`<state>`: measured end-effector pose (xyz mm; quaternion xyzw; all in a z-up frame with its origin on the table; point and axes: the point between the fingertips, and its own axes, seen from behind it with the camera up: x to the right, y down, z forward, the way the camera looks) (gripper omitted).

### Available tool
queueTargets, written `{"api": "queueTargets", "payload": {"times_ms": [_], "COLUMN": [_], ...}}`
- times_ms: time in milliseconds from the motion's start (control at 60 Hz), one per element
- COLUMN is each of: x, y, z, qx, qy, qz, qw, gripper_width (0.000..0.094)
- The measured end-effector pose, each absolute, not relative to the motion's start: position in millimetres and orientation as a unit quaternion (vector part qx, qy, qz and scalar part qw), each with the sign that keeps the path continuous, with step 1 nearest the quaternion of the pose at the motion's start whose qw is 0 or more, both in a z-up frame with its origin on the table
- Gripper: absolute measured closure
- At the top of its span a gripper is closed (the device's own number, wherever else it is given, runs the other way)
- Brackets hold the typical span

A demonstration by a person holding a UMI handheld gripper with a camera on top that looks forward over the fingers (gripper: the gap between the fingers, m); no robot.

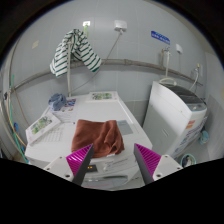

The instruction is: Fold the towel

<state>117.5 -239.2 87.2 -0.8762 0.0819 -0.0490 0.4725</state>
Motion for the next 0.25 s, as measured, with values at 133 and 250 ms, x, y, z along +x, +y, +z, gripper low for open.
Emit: {"api": "queueTargets", "payload": {"times_ms": [133, 250], "x": [90, 84], "y": [-298, -340], "z": [95, 89], "qx": [-0.877, -0.877], "qy": [0.106, 0.139], "qz": [-0.012, 0.023], "qw": [0.469, 0.459], "gripper_width": [0.0092, 0.0094]}}
